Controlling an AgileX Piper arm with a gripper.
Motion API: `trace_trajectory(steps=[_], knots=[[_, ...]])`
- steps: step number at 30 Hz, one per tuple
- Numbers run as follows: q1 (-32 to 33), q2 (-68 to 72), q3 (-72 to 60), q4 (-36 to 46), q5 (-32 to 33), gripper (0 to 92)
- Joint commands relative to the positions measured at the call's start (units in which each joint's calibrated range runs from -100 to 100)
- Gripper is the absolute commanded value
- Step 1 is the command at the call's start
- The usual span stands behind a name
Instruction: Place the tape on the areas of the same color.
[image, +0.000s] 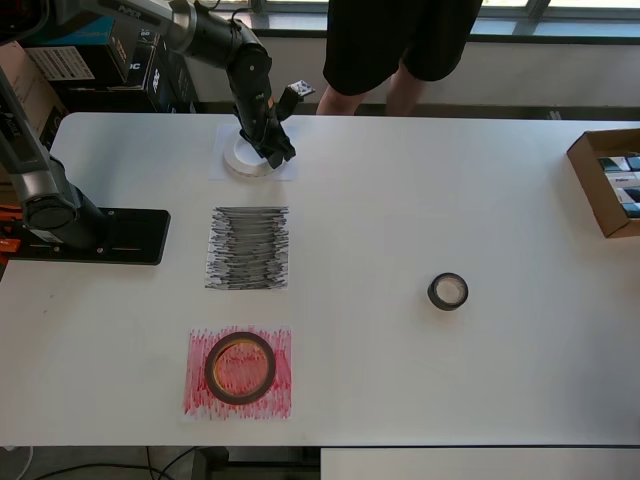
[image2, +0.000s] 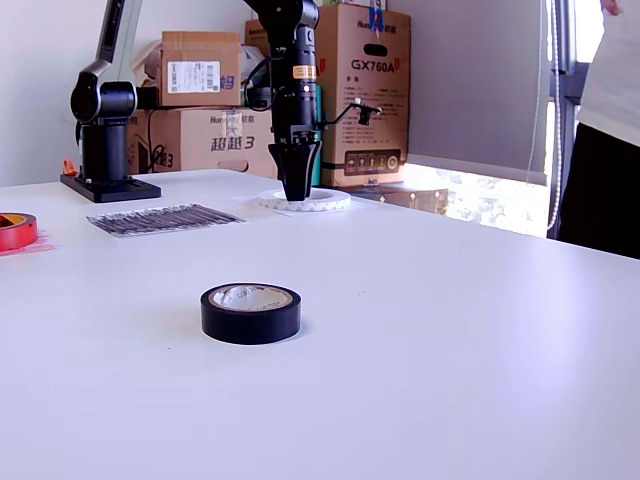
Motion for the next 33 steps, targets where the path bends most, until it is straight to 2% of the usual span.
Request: trace_trajectory(steps=[1, 10, 15, 19, 24, 33], knots=[[-0.18, -0.58, 0.51, 0.67, -0.19, 46.3], [-0.18, -1.79, -0.22, 1.01, -0.19, 46.3], [-1.29, -9.28, -0.58, 1.60, 0.30, 46.3], [-5.15, -16.39, -3.31, 5.25, 0.96, 46.3], [-11.78, -21.25, -11.12, 11.02, 5.38, 46.3], [-26.07, -20.60, -31.39, 26.72, 12.91, 46.3]])
